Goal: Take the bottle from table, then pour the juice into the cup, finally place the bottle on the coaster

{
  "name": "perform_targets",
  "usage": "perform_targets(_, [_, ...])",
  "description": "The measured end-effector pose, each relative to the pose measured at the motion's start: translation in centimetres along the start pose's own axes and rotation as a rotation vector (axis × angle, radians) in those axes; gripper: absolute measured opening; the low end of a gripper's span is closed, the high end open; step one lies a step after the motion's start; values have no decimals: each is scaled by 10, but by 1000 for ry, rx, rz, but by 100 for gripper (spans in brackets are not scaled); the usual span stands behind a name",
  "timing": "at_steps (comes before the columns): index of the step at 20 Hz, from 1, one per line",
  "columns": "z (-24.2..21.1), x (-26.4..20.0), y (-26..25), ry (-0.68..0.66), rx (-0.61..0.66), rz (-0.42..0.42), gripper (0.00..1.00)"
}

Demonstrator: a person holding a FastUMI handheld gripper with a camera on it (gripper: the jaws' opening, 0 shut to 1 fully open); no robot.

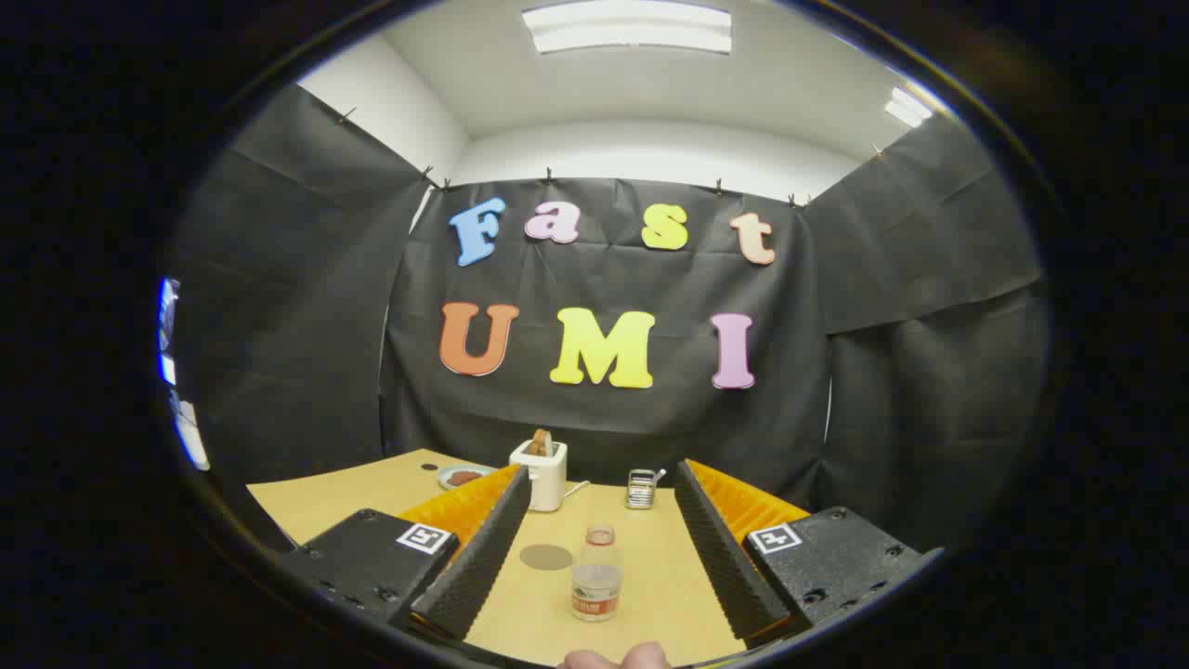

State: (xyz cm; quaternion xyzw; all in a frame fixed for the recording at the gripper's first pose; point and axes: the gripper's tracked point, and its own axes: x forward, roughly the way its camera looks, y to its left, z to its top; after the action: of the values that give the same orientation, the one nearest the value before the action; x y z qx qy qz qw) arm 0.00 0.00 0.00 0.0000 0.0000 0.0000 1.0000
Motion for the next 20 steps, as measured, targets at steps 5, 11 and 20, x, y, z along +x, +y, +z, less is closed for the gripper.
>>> perform_targets(5, [-1, -1, -6, 3, 11, -8, 100])
perform_targets(11, [-1, 0, -13, 9, 21, -22, 100])
perform_targets(20, [1, -1, -19, -10, 31, -26, 100])
